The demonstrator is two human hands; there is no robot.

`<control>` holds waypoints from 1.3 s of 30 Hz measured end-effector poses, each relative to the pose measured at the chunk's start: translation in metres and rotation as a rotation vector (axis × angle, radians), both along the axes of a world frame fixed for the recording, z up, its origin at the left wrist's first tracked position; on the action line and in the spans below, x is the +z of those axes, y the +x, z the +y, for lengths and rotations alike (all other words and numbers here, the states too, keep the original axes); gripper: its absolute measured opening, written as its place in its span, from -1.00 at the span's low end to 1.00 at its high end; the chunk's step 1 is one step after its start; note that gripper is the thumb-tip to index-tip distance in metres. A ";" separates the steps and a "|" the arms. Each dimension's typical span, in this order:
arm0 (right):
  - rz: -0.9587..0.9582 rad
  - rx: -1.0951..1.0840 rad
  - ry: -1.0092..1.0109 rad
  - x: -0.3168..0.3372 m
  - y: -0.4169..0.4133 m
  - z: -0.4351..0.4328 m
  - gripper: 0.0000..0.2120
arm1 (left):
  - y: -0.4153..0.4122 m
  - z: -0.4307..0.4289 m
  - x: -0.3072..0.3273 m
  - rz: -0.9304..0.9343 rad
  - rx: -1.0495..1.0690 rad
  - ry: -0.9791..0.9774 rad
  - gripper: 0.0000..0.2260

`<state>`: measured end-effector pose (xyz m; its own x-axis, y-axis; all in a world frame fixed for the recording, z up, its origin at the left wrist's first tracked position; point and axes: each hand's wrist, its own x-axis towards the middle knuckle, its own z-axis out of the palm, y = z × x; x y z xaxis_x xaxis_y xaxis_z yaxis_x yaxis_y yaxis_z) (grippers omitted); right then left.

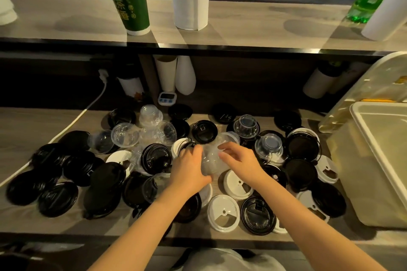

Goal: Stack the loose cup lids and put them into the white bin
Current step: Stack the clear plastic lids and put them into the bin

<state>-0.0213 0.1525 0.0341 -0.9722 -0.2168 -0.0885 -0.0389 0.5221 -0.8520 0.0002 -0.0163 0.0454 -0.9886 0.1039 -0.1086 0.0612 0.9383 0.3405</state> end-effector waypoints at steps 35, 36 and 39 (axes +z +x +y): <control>0.068 0.686 0.657 -0.032 0.026 -0.141 -0.26 | 0.068 -0.136 0.009 0.038 1.199 1.563 -0.84; 0.073 0.661 0.643 -0.035 0.025 -0.143 -0.29 | 0.068 -0.136 0.009 0.036 1.194 1.565 -0.86; 0.084 0.636 0.615 -0.038 0.022 -0.147 -0.34 | 0.070 -0.136 0.009 0.054 1.179 1.535 -0.84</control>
<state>0.0003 0.0052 -0.0038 -0.6922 -0.6558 -0.3015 -0.5272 0.7446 -0.4094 0.0705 -0.1525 0.0549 -0.6199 -0.5511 -0.5586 -0.2429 -0.5422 0.8044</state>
